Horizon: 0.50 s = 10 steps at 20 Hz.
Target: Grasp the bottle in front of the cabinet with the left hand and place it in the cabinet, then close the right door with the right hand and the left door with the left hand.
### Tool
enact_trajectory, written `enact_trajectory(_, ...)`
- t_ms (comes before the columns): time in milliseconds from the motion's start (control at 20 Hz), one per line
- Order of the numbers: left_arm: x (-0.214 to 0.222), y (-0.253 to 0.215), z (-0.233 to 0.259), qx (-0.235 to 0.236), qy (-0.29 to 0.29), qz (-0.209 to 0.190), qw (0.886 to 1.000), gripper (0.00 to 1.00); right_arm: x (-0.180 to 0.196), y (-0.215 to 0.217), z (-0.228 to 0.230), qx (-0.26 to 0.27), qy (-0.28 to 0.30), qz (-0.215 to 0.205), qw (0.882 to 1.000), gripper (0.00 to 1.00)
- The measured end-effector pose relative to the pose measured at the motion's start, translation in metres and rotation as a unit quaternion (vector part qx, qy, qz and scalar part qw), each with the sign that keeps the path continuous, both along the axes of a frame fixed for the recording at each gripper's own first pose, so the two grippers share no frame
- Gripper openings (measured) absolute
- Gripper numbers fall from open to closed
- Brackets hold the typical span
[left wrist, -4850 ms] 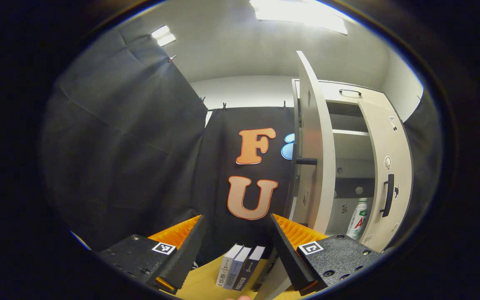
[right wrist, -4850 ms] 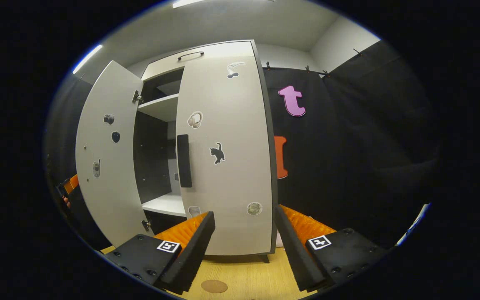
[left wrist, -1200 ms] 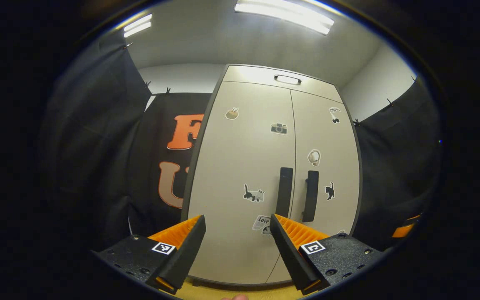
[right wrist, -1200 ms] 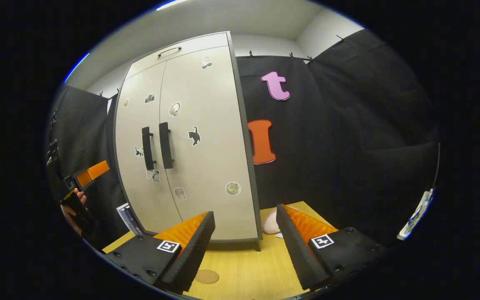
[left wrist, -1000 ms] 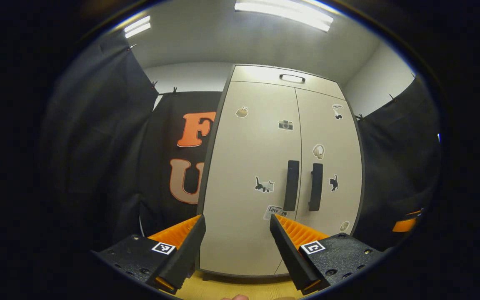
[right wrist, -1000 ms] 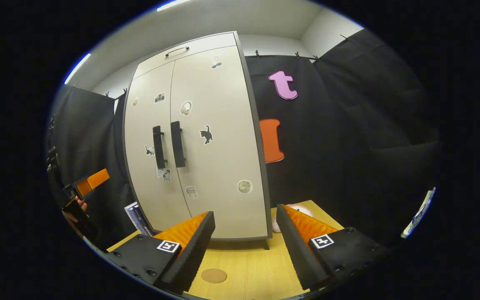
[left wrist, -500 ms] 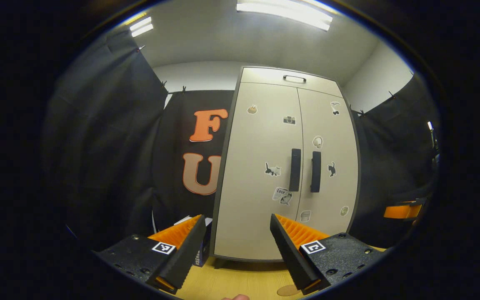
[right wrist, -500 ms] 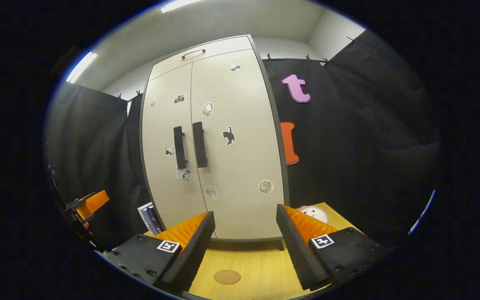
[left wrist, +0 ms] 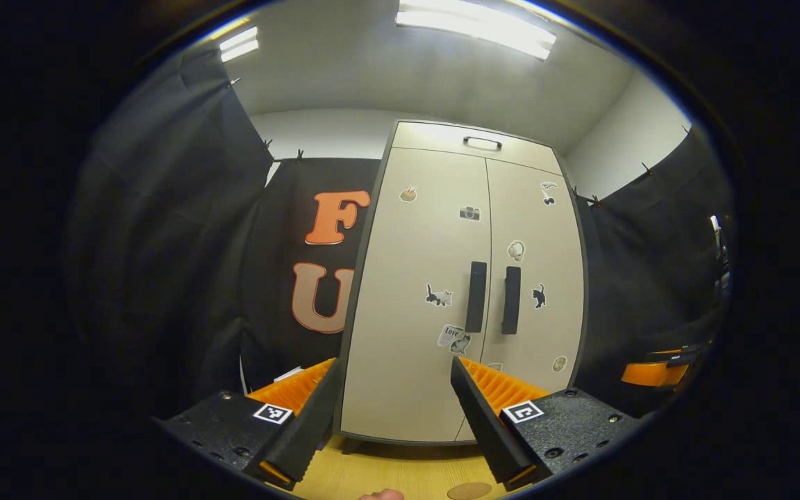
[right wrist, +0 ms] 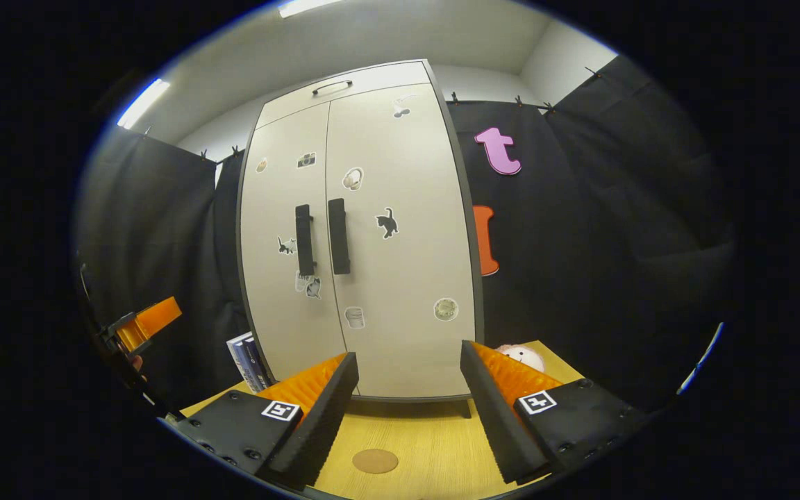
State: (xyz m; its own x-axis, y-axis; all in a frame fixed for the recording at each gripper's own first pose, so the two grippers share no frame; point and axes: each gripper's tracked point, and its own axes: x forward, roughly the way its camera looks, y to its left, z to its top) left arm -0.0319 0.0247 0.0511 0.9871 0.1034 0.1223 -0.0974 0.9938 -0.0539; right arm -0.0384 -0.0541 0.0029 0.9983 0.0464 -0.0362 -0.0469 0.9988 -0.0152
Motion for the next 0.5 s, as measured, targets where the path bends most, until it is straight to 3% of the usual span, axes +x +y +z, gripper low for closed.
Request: enact_trajectory(500, 0.0028, 0.0079, -0.0098, -0.011, 0.010, 0.003, 1.000, 0.95, 0.0062, 0.0045, -0.0002, -0.003, -0.001, 0.003, 1.000, 0.98)
